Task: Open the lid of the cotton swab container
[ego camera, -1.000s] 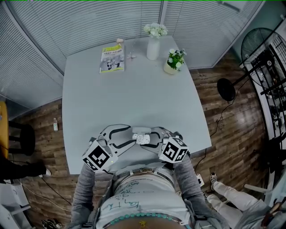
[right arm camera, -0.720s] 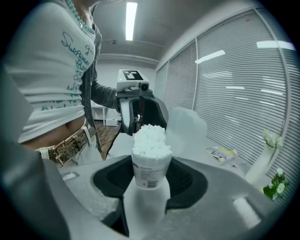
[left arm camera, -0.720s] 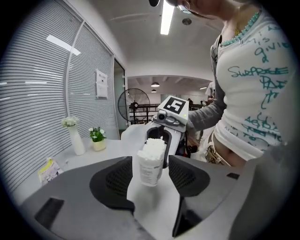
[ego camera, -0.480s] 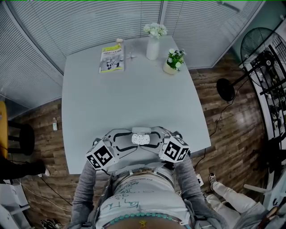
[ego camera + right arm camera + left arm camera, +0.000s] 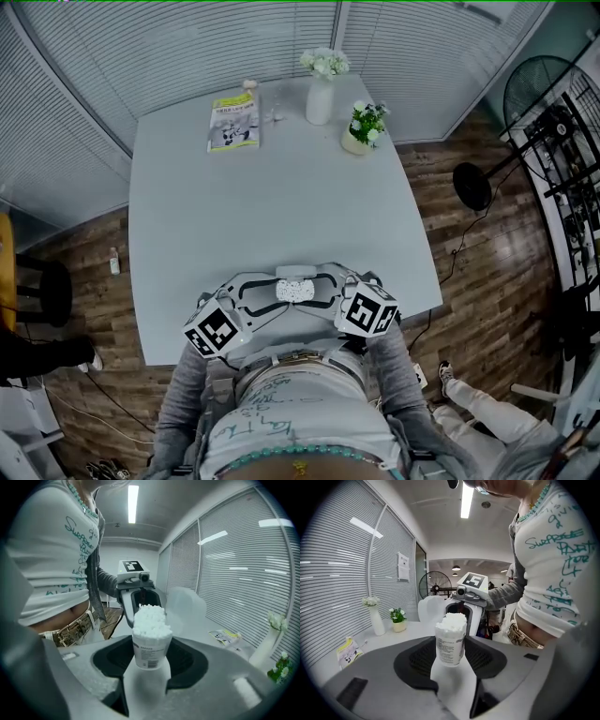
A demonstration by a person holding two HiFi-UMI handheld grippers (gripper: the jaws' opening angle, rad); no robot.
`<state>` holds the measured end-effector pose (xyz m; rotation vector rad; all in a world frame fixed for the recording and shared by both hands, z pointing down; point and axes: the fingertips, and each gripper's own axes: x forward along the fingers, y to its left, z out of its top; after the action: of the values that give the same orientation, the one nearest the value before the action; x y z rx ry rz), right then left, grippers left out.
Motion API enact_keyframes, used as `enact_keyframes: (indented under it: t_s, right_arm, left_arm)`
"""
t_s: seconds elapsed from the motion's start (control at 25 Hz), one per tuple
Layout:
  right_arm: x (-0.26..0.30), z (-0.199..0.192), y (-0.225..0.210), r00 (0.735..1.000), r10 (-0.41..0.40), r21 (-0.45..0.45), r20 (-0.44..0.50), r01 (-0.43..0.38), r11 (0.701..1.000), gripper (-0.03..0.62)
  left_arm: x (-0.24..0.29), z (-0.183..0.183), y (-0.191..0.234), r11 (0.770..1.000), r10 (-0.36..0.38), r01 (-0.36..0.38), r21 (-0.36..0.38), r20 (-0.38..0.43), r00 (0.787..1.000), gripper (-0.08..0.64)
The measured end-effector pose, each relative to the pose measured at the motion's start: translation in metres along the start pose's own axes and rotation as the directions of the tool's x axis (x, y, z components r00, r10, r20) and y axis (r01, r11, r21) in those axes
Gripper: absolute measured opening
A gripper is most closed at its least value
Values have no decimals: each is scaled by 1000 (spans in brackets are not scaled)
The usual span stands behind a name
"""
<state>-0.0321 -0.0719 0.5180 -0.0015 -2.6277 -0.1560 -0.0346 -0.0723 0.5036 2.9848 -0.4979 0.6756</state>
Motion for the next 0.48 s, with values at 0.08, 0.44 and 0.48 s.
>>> enact_keyframes:
  t_s: [0.08,0.44,0.48]
  right_arm:
    - [-1,2,-1,1000,-6,14,15,6,1000,210]
    - [-7,22,-7,990,-32,99,135,19,995,222]
    - [-8,24,-7,988,-38,110,147,22,994,224]
  left_arm:
    - [-1,5,-1,1000,-1,1,-13,21,1000,187]
    - [-13,18,5,997,35,-27,-77,105,994,184]
    - [-14,19,5,996,42,-32,-83,114,993,184]
